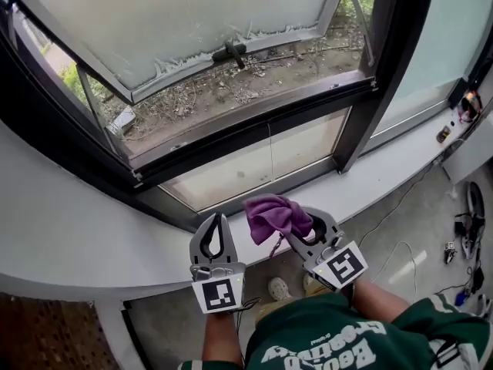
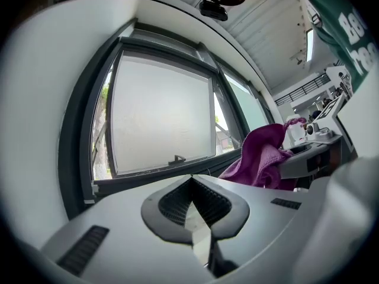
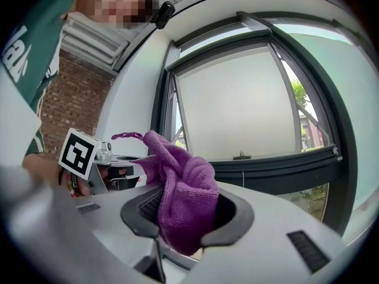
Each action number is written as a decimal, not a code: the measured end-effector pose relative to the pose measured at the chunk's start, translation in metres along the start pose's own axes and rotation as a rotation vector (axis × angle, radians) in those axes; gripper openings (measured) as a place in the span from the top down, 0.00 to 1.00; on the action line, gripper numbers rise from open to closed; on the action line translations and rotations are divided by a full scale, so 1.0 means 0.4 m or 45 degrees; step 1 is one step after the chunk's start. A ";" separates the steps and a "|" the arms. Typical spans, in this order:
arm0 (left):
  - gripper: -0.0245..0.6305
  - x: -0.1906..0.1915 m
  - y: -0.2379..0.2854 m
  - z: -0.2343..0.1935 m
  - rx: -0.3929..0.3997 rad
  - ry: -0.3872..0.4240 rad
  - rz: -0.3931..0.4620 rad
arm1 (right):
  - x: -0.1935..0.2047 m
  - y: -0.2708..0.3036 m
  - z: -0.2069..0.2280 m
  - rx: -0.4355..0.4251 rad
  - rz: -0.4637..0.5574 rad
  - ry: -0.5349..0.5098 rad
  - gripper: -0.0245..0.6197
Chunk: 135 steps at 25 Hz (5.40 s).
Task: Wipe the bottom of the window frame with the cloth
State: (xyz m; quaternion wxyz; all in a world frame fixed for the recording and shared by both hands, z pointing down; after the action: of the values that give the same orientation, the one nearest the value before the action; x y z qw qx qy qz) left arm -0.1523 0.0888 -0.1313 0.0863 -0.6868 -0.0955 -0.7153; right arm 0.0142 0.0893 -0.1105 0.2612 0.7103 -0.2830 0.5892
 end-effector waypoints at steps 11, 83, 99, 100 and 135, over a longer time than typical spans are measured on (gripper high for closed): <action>0.95 0.038 0.063 0.029 -0.120 -0.073 -0.081 | 0.033 0.053 0.074 -0.192 0.056 0.079 0.73; 0.95 1.445 -0.049 -0.481 -0.424 -0.435 -0.507 | 1.427 0.778 -0.622 -0.441 -0.624 0.102 0.74; 0.95 1.471 -0.020 -0.478 -0.392 -0.361 -0.594 | 1.439 0.790 -0.607 -0.447 -0.729 -0.121 0.74; 0.95 1.472 -0.016 -0.474 -0.389 -0.363 -0.599 | 1.442 0.788 -0.601 -0.445 -0.737 -0.121 0.74; 0.95 1.467 0.338 -0.009 -0.136 -0.276 -0.647 | 1.590 0.466 -0.086 -0.243 -0.844 -0.008 0.74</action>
State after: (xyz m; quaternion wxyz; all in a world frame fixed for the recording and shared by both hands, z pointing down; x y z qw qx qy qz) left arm -0.1459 -0.0382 0.4574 -0.1428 -0.7169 -0.2355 -0.6404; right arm -0.0493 -0.0775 0.5287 0.5029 0.7378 -0.0915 0.4410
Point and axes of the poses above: the fingertips, and each gripper's own axes: y forward along the fingers, z to its right, x out of its underside, the point moved 4 cm from there along -y, backward along the fingers, and after that the axes turned 10 degrees about -y, right-handed, at the moved point
